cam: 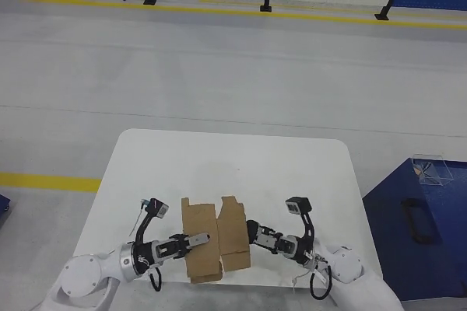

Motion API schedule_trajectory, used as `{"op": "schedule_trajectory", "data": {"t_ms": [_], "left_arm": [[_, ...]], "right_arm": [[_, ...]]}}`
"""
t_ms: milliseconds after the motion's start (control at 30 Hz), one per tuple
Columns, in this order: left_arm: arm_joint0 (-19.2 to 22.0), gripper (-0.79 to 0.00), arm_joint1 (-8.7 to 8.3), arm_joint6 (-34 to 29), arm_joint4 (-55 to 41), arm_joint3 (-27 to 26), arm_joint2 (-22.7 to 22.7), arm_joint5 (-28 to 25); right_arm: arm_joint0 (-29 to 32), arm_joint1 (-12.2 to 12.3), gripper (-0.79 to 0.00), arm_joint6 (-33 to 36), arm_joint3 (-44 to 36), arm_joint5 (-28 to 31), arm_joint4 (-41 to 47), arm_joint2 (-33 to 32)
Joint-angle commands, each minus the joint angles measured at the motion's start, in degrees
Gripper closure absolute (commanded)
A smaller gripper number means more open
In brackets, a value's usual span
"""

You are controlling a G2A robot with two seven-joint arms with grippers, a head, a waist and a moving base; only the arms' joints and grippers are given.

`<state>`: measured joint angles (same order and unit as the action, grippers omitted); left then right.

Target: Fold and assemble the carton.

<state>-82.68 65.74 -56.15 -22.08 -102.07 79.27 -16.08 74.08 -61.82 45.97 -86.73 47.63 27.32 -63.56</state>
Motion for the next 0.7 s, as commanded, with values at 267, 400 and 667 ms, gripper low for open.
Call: {"op": "schedule_trajectory", "data": {"t_ms": [267,400,667], "left_arm": [[4.99,0.0,4.17,18.08,-19.64,7.96,-14.01,-9.7],[6.23,0.0,5.26,18.46,-25.24,10.22,-16.89,-11.93],[7.53,0.0,6.32,14.66,-31.75,12.58,-19.12,-10.55]], "right_arm": [[1.51,-1.23,-0.785,-7.09,-2.52,10.37,-3.47,-4.26],[2.11,-2.45,-0.785,-10.9,-2.65,10.37,-12.13,-6.33],[1.95,-5.24,-0.785,-23.22,-0.36,10.37,-28.93,-4.08]]}}
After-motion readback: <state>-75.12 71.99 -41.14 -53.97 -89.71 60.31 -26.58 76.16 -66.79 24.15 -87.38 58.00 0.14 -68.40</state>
